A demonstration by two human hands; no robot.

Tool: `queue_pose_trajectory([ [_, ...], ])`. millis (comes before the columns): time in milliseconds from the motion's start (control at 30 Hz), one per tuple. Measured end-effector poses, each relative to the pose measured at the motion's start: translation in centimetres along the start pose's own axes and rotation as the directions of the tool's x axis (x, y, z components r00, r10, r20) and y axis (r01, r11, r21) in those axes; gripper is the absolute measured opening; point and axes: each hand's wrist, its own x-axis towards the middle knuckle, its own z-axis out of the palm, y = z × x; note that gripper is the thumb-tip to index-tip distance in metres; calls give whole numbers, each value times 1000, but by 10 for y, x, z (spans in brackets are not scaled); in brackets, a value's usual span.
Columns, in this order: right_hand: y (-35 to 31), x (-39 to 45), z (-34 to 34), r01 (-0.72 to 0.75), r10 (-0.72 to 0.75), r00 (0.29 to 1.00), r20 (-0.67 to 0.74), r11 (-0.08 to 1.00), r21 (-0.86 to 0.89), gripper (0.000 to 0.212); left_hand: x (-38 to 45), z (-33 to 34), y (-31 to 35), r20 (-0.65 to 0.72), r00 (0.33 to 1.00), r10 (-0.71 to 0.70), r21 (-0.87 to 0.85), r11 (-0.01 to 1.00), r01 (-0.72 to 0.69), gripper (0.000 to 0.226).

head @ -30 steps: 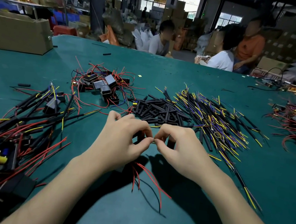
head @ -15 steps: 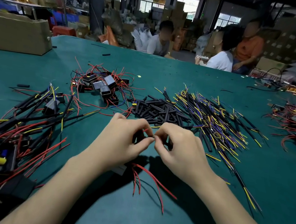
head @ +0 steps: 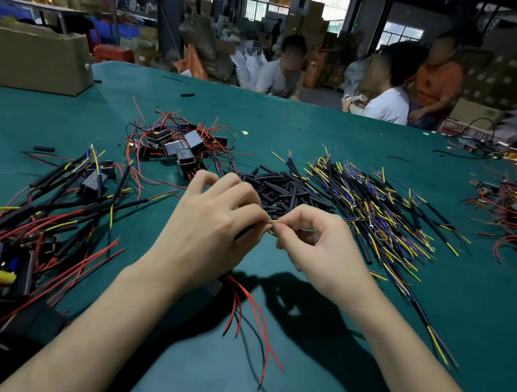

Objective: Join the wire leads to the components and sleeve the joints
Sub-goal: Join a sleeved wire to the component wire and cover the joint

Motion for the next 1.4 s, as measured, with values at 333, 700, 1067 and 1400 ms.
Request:
queue_pose_trajectory([
  [333, -6, -6, -5, 157, -194, 981, -20, 848, -506, 6, -3, 5, 6, 122, 992, -22, 27, 999, 19, 25],
  [700, -2, -2, 7, 127, -194, 980, -49, 792, -598, 7, -8, 8, 7, 122, 968, -220, -96, 968, 232, 16],
  [1067, 8, 6, -9, -101, 110, 982, 155, 993, -63, 15, -5, 17, 8, 65, 998, -3, 19, 1000, 1, 15],
  [1400, 5, -1, -3, 438, -517, 840, 163, 470, -767, 4, -1, 16, 19, 280, 826, -489, -308, 769, 560, 12],
])
